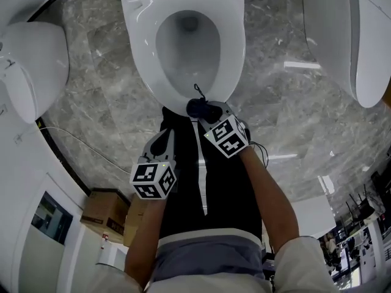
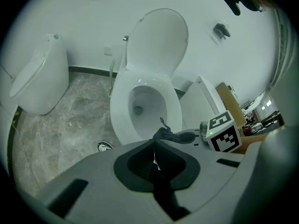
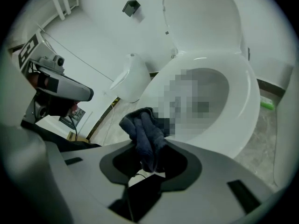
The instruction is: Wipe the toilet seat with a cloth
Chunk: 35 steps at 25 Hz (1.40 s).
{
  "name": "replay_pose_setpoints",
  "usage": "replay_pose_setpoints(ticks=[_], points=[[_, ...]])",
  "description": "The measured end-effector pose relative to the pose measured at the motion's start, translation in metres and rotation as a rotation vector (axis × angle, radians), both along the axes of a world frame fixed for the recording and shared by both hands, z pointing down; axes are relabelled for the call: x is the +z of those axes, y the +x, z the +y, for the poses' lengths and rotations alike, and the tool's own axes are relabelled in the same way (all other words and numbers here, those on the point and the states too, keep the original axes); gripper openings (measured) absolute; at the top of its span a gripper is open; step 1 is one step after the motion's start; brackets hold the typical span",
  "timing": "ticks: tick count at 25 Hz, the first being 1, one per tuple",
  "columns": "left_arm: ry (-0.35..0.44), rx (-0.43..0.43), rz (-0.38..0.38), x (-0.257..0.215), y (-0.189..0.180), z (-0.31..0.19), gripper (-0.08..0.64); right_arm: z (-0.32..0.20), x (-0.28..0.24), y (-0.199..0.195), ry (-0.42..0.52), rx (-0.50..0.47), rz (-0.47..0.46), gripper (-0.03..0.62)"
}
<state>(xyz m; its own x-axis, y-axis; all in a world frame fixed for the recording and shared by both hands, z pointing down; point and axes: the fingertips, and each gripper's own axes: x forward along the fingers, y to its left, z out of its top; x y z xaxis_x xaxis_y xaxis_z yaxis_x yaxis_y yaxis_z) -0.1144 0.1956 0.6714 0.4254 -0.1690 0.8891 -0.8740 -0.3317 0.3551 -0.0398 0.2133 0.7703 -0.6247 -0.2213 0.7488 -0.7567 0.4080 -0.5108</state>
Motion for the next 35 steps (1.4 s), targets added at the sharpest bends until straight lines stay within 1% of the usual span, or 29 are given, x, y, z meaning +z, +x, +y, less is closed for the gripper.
replay_pose_setpoints(ticks=[6, 12, 18, 21, 24, 27, 31, 35], points=[[-0.006, 0.063, 0.005, -0.004, 0.020, 0.000, 0.011, -0.001, 0.008, 0.041, 0.007, 0.081, 0.026, 0.114], [-0.014, 0.093, 0.002, -0.003, 0.026, -0.004, 0.011, -0.014, 0.011, 0.068, 0.016, 0.115, 0.051, 0.114], [-0.025, 0.107, -0.008, -0.001, 0.022, -0.005, 0.011, -0.028, 0.012, 0.088, 0.053, 0.075, 0.096, 0.114], [-0.037, 0.109, -0.010, -0.002, 0.020, -0.005, 0.011, -0.037, 0.012, 0.098, 0.054, 0.084, 0.114, 0.114], [-0.056, 0.112, 0.002, 0.001, 0.022, -0.009, 0.011, -0.048, 0.016, 0.109, 0.051, 0.095, 0.110, 0.115], [-0.066, 0.111, 0.014, 0.002, 0.025, -0.015, 0.011, -0.062, 0.017, 0.117, 0.065, 0.070, 0.118, 0.115], [-0.073, 0.102, 0.017, 0.006, 0.021, -0.020, 0.011, -0.079, 0.016, 0.129, 0.098, 0.020, 0.154, 0.117], [-0.085, 0.100, 0.013, 0.009, 0.013, -0.025, 0.011, -0.099, 0.018, 0.140, 0.113, 0.006, 0.179, 0.117]])
